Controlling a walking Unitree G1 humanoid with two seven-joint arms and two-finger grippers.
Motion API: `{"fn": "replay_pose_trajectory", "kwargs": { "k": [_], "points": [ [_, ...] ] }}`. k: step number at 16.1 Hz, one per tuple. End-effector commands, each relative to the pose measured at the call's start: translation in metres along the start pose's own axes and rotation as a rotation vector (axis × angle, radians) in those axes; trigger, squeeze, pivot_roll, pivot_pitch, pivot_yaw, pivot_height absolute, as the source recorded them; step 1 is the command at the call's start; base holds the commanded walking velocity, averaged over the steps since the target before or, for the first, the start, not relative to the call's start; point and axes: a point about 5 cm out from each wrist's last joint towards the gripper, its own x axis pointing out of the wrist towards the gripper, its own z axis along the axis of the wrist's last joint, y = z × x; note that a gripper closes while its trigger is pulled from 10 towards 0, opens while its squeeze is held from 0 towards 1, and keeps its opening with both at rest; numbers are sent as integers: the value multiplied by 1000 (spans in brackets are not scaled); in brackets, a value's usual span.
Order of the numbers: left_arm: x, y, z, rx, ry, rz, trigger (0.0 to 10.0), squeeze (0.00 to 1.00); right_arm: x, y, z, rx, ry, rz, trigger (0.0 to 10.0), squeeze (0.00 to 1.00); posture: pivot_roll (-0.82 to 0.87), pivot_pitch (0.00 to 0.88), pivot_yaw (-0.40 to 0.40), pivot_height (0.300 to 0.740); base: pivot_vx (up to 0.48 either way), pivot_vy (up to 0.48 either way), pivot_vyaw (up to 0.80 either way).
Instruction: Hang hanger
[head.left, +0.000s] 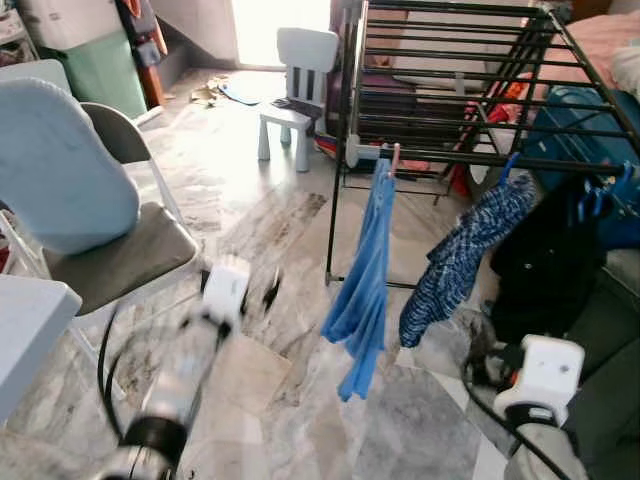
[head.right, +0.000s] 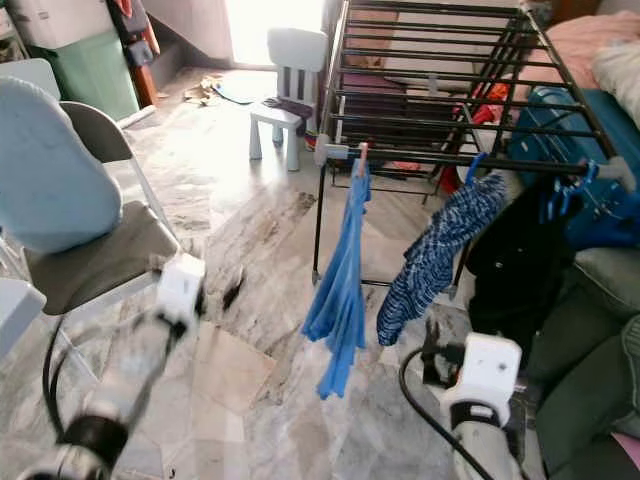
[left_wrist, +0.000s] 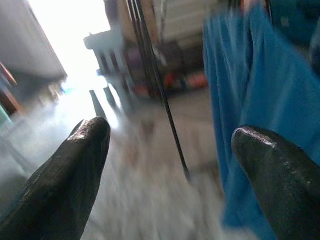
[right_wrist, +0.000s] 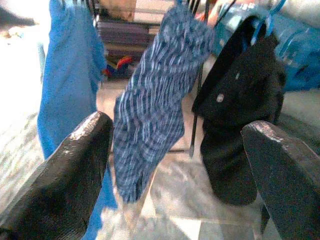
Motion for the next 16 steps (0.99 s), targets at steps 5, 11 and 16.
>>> {"fn": "replay_pose_trajectory", "kwargs": {
  "k": [5,11,16],
  "points": [
    [22,40,29,46,-43,132,10000,0,1,-10,2,-29,-2,-37,10000,0,-12,0,-3,740,0,0,0],
    [-5,11,1,-190,148,55,10000,0,4,-9,17,7,-26,-41,10000,0,-9,0,4,740,0,0,0],
    [-46,22,-23,-103,262,86,10000,0,-17,-4,12,15,11,25,10000,0,4,0,-2,740,0,0,0]
  ]
}}
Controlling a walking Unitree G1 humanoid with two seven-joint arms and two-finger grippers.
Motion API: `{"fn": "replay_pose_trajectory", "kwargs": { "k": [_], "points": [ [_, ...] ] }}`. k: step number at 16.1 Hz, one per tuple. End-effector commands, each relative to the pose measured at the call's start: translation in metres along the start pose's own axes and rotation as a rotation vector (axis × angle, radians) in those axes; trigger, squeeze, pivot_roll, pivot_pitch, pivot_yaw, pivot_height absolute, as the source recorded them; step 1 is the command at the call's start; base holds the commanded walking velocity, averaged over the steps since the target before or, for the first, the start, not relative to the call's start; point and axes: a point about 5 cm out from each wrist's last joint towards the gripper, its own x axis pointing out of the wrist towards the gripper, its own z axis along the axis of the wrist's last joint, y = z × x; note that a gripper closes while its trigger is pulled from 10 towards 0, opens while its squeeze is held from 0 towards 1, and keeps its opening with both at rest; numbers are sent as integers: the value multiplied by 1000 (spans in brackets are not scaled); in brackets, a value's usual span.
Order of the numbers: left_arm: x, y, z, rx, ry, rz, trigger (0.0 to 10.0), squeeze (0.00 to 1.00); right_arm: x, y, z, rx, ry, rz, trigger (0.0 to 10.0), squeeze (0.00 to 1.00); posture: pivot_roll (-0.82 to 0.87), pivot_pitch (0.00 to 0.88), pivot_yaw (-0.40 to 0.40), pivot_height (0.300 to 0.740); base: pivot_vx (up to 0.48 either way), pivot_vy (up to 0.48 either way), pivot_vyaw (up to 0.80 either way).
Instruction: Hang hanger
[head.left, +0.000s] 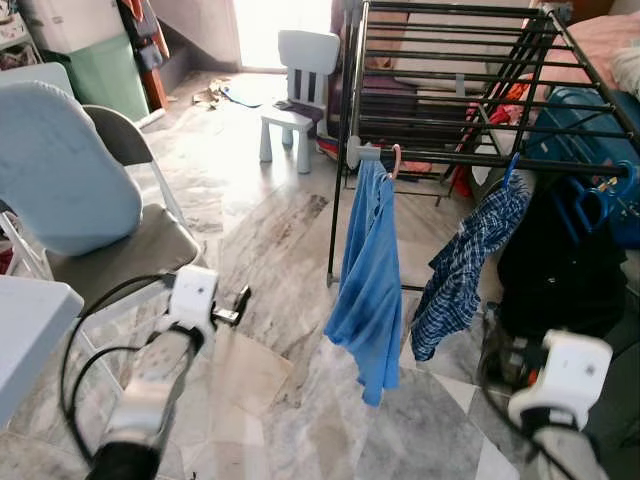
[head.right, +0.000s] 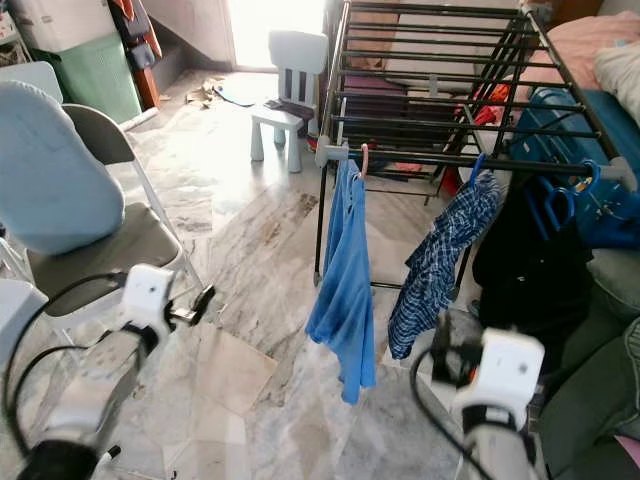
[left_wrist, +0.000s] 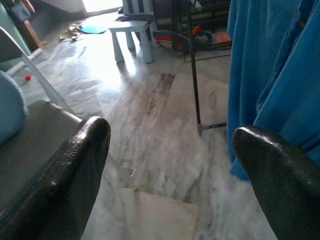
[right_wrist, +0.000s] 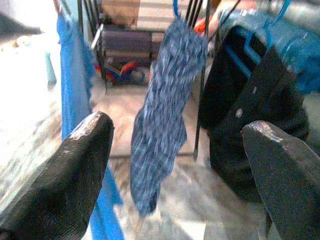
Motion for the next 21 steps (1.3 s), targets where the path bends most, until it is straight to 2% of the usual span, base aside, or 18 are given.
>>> {"fn": "replay_pose_trajectory", "kwargs": {
  "k": [1,3,9,13,21],
  "points": [
    [-3,3,1,26,5,2,10000,0,1,-1,0,-3,-2,5,10000,0,4,0,-2,740,0,0,0],
    [-3,1,5,42,-18,19,10000,0,8,-1,7,-6,-24,4,10000,0,1,0,-4,740,0,0,0],
    [0,-4,13,-3,-58,-4,10000,0,13,4,9,3,-34,15,10000,0,0,0,-6,740,0,0,0],
    [6,-7,17,-36,-69,-17,10000,0,17,9,10,0,-41,31,10000,0,-5,0,-6,740,0,0,-734],
    [18,-14,23,-63,-92,-35,10000,0,27,7,13,-16,-60,25,10000,0,-5,0,-2,740,334,0,0]
  ]
}}
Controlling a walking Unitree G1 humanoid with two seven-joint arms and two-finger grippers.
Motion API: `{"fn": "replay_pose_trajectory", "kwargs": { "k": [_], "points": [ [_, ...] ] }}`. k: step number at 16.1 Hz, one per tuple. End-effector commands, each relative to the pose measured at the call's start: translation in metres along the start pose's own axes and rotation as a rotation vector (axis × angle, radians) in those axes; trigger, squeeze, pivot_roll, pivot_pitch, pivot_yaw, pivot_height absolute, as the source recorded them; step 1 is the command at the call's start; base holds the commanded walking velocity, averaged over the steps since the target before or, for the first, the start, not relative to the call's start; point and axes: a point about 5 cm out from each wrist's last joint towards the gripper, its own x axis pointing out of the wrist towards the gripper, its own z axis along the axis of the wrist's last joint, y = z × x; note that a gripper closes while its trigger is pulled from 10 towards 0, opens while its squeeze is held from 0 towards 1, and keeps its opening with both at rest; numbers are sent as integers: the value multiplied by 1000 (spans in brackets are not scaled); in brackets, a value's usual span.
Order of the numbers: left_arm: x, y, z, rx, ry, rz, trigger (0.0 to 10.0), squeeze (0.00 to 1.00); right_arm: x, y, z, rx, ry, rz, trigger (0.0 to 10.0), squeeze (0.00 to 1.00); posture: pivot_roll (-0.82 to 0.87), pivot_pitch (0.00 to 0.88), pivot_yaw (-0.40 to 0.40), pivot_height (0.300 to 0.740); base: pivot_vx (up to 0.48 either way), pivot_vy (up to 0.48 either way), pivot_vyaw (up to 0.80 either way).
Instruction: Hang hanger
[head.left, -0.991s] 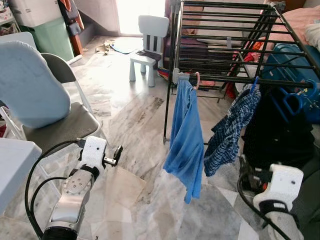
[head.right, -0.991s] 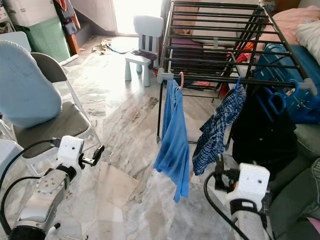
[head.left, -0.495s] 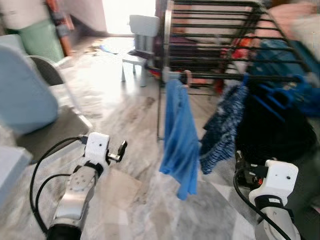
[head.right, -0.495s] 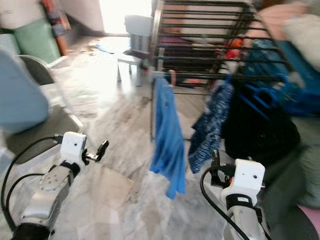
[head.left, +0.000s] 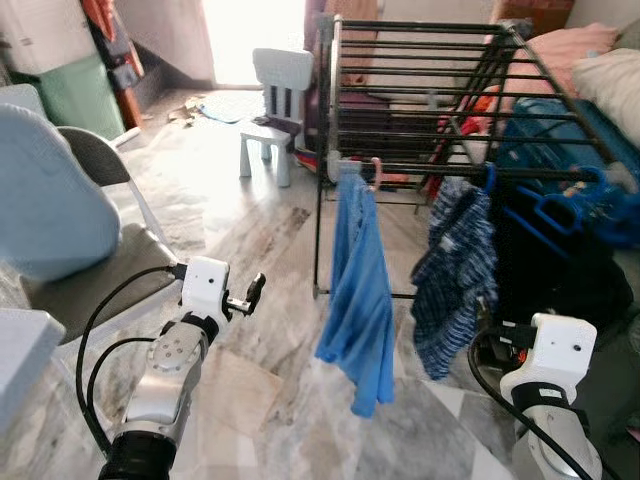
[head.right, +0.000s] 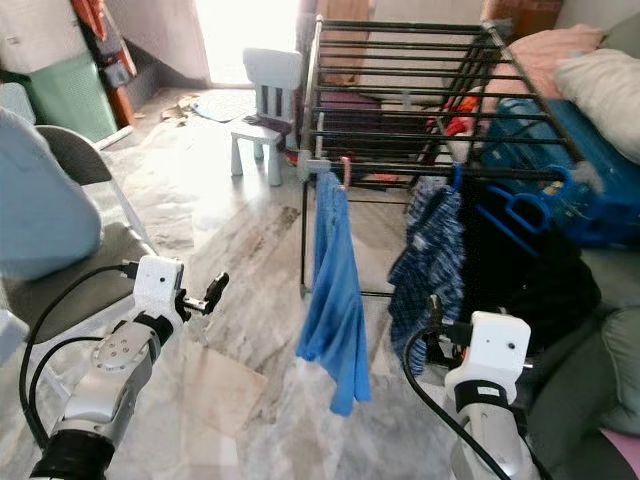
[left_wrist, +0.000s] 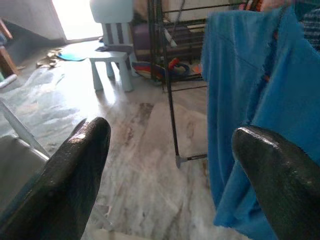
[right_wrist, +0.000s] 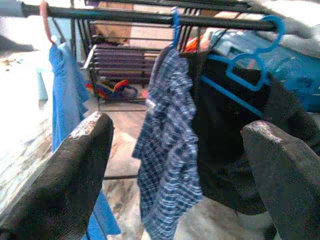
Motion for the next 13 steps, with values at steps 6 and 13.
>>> {"fn": "replay_pose_trajectory", "kwargs": {
  "k": [6,13],
  "points": [
    [3,2,6,-2,-19,2,10000,0,3,7,0,0,-7,20,10000,0,18,0,-12,740,359,0,0],
    [-13,20,5,62,-37,41,10000,0,7,14,-4,-1,-11,-18,10000,0,124,0,-97,740,102,0,0]
  ]
}}
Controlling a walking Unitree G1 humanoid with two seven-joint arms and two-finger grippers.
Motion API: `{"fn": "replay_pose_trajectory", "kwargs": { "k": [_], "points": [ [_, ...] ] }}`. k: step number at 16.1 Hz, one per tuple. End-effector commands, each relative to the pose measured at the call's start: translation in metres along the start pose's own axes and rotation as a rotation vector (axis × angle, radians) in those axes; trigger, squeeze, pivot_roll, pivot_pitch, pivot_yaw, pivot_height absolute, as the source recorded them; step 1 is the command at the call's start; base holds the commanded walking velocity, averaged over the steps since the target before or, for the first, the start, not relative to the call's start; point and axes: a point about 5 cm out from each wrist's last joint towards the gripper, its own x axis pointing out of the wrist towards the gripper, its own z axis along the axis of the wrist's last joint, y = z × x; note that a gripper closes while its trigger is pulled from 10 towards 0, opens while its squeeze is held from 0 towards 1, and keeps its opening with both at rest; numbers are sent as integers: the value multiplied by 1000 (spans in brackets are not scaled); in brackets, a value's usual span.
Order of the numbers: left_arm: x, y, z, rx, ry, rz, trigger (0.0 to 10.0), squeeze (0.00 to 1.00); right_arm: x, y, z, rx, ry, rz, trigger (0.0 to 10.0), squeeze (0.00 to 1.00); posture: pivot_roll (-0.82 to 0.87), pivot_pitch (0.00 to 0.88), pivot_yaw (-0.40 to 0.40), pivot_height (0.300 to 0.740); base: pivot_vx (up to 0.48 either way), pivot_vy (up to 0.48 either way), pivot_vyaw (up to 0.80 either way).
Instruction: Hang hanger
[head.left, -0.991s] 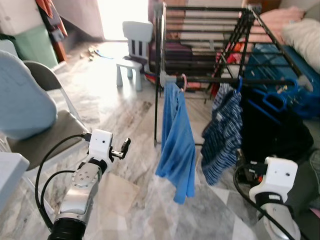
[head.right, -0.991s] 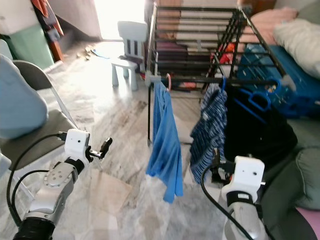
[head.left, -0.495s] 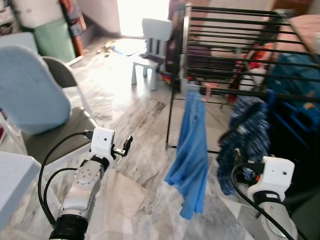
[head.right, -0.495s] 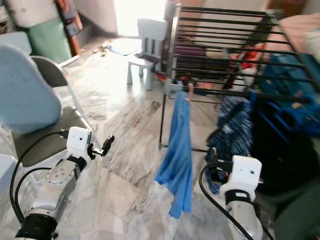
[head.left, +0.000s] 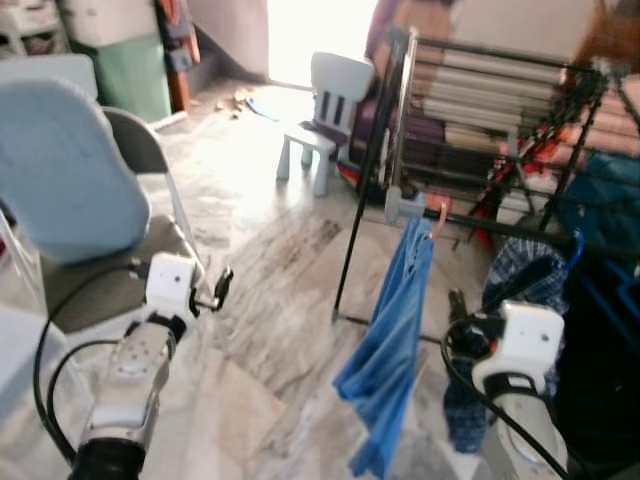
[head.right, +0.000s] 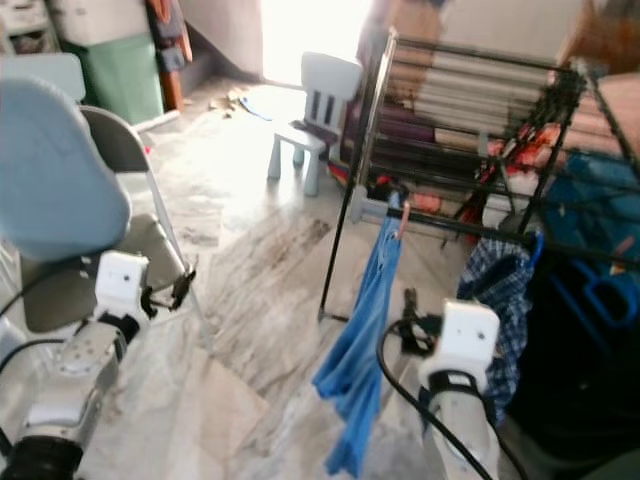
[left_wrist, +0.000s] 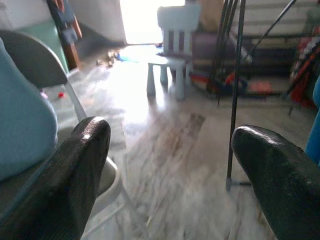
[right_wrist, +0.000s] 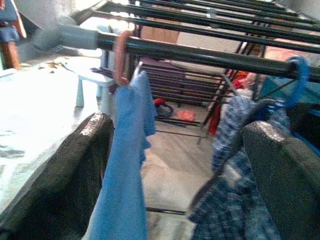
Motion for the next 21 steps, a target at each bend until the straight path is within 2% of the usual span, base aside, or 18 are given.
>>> {"fn": "replay_pose_trajectory", "kwargs": {
  "k": [1,4,5,6,7,8,9,10,13,16,17,19,21],
  "points": [
    [2,-9,1,9,-1,-22,10000,0,2,-9,-6,-22,23,-27,10000,0,147,0,-121,740,0,0,0],
    [5,-6,12,16,-22,-26,10000,0,19,-4,10,-59,-23,36,10000,0,173,0,-163,740,0,0,0],
    [5,-12,5,24,-15,-37,10000,0,25,-7,8,-74,-34,42,10000,0,187,0,-175,740,0,0,0],
    [8,-14,-1,36,-9,-38,10000,0,30,-10,1,-88,-24,25,10000,0,178,0,-160,740,0,0,0],
    [15,-11,1,0,6,-2,10000,0,35,-17,3,-55,-28,-50,10000,0,160,0,-124,740,0,0,0],
    [21,-12,11,12,-26,-9,10000,0,35,-20,11,-42,-61,-80,10000,0,151,0,-110,740,0,0,0],
    [29,-19,21,95,-65,-72,10000,0,32,-23,11,-60,-76,-101,10000,0,135,0,-85,740,0,0,0],
    [36,-20,23,107,-52,-103,10000,0,28,-27,3,-32,-51,-154,10000,0,107,0,-50,740,0,0,0],
    [52,-30,34,104,-77,-156,10000,0,13,-33,2,-54,-70,-203,10000,0,10,0,27,740,0,0,0],
    [62,-59,36,91,-86,-250,10000,0,0,-42,-1,-56,-52,-246,10000,0,-56,0,41,740,0,0,0],
    [63,-63,37,86,-88,-256,10000,0,-1,-41,0,-55,-54,-242,10000,0,-64,0,36,740,0,0,0],
    [69,-66,40,72,-87,-241,10000,0,0,-33,3,-68,-61,-192,10000,0,-68,0,36,740,0,0,0],
    [67,-57,29,46,-34,-197,10000,0,-3,-32,0,-71,-45,-200,10000,0,-78,0,25,740,0,0,0]
  ]
}}
